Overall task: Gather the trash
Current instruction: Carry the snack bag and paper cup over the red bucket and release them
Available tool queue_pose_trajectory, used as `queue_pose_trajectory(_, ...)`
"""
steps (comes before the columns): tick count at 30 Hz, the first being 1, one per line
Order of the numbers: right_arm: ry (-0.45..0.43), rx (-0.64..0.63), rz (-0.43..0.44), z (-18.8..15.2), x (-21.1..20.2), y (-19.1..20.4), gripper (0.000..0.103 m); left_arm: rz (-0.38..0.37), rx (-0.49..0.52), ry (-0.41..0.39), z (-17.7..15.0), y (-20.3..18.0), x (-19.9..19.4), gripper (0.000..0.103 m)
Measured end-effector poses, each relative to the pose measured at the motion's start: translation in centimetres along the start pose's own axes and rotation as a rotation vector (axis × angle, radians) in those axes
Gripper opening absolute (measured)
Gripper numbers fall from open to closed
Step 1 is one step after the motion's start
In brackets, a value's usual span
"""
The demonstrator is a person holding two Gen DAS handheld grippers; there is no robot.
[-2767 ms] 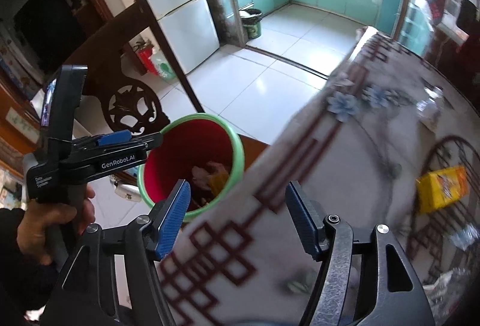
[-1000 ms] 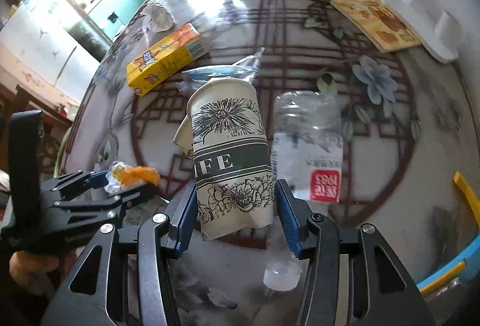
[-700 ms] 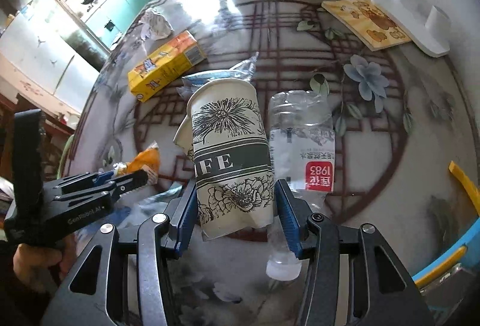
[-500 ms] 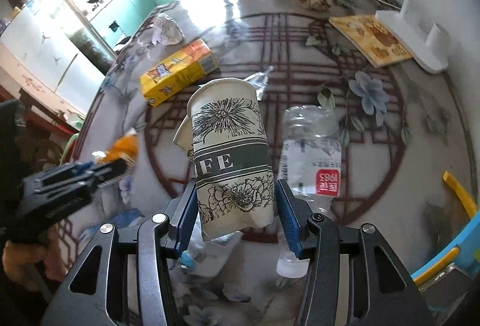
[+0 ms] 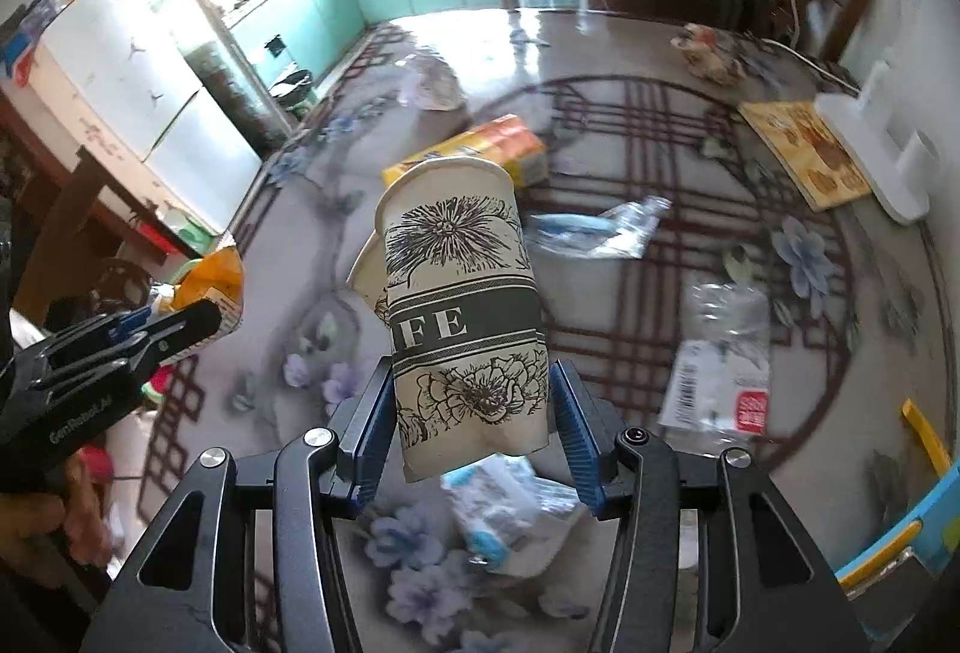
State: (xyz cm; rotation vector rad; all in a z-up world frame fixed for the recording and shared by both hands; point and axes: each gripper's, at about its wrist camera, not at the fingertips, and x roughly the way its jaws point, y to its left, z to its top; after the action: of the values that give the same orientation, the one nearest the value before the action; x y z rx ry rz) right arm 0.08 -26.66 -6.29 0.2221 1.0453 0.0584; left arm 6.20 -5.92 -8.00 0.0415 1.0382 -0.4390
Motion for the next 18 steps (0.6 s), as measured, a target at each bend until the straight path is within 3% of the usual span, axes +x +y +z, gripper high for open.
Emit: queue_pose_trajectory(18, 0.002, -0.059, 0.012, 0.9, 1.1, 7.0, 0.049, 0.033, -0.077, -0.016, -1.4, 7.8, -2.4, 0.023)
